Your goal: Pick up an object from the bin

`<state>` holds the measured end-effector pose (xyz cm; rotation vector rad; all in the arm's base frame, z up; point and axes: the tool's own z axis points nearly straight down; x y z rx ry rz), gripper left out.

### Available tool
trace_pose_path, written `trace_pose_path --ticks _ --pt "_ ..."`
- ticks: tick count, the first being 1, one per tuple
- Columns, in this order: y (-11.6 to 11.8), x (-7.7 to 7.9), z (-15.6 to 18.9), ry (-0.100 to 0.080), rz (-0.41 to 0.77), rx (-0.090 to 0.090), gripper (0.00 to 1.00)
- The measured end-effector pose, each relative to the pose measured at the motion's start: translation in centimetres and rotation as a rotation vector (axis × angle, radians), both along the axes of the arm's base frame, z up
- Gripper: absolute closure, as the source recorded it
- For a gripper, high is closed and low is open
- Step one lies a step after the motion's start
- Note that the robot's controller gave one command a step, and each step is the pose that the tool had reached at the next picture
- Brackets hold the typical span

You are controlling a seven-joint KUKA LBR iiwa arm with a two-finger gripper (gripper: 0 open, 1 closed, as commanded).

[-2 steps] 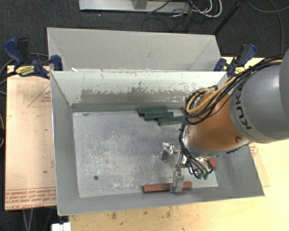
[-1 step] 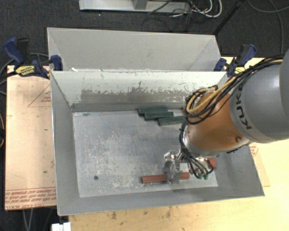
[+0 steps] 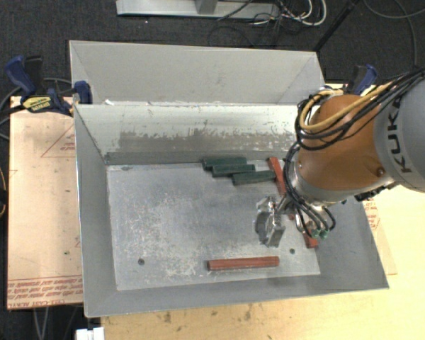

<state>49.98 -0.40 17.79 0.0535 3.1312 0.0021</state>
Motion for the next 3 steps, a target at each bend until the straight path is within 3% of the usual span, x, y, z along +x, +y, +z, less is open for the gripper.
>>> trace_pose_path --ticks 1,2,3 --pt "0.0 -0.2 -0.4 0.008 0.0 0.0 0.0" --pt "0.9 -1.0 -10.9 0.001 0.149 -0.001 0.0" --pt "0.8 -1.2 -10.7 0.007 0.149 -0.001 1.0"
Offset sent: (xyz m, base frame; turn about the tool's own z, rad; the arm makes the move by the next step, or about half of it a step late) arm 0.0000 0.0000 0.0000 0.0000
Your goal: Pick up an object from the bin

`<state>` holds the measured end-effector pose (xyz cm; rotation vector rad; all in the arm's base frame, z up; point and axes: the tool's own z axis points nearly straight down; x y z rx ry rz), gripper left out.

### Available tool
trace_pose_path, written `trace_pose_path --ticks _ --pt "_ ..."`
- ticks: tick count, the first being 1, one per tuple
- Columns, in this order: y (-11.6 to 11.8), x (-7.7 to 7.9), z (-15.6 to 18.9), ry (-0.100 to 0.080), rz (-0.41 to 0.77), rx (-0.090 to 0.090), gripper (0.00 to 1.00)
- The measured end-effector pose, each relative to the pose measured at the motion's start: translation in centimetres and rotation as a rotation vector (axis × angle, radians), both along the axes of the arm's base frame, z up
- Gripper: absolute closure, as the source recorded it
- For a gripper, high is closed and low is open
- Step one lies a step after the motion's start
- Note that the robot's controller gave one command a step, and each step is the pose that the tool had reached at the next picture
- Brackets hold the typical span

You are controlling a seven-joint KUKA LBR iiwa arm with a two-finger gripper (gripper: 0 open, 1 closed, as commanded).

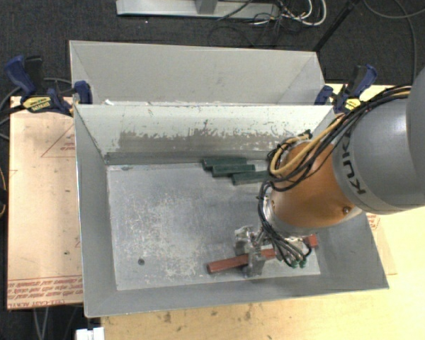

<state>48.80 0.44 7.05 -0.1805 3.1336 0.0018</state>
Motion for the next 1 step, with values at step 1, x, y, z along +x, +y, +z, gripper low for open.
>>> trace_pose_path --ticks 1 --pt "0.33 0.1 14.95 -0.007 -0.047 0.0 1.0"
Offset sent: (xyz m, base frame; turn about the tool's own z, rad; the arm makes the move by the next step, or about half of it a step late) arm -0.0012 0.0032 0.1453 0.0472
